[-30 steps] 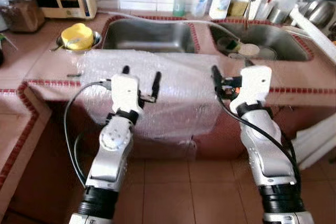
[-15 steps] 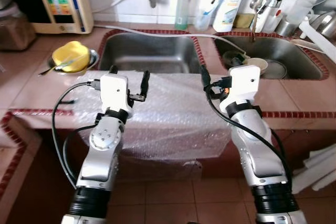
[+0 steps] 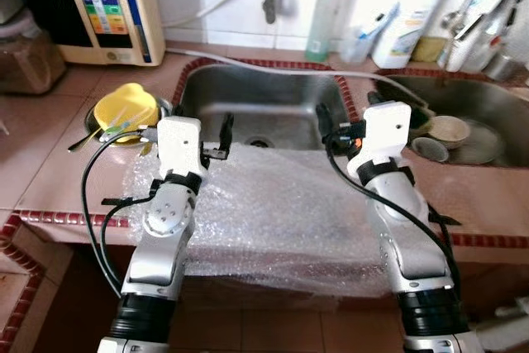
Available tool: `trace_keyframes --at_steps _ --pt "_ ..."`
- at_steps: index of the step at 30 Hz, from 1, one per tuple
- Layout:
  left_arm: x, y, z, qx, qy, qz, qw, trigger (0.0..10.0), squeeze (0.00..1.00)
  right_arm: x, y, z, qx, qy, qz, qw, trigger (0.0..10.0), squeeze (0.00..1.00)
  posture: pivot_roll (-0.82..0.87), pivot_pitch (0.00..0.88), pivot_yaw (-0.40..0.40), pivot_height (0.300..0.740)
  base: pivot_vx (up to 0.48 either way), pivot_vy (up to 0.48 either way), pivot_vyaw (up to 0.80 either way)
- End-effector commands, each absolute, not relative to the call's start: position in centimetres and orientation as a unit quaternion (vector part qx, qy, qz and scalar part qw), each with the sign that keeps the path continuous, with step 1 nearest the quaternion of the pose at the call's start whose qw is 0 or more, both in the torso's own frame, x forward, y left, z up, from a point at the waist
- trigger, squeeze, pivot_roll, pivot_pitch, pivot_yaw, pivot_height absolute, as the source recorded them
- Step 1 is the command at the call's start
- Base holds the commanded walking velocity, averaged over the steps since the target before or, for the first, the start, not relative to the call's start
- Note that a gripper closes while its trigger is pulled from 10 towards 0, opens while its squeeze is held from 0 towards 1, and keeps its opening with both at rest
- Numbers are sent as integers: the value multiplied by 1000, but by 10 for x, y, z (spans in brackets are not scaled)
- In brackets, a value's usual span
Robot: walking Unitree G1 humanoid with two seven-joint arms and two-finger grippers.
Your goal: Kitchen organization
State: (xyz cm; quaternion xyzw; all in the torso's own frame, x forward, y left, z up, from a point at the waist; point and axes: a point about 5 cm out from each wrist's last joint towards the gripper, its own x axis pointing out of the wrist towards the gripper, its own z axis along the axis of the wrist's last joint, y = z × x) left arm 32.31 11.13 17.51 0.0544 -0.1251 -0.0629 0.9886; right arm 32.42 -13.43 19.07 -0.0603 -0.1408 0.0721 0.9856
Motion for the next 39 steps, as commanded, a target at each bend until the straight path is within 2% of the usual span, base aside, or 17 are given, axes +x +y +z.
trace_keyframes --at_steps 1,8,10,21,39 --pt "325 117 175 77 -117 -46 989 10000 0 325 -133 194 -57 -146 70 985 10000 0 -39 80 -59 740 0 0 0" --pt "327 132 182 59 -108 -41 992 10000 0 325 -134 194 -55 -146 68 986 10000 0 -33 82 -46 740 0 0 0" --pt "326 132 183 75 -109 -39 990 10000 0 325 -134 194 -54 -146 66 986 10000 0 -30 85 -40 740 0 0 0" --pt "319 121 180 67 -104 -51 991 10000 0 325 -132 193 -54 -146 63 986 10000 0 -27 87 -37 740 0 0 728" --pt "318 115 180 60 -98 -64 991 10000 0 327 -133 193 -41 -143 56 987 10000 0 -18 80 -37 740 0 0 0"
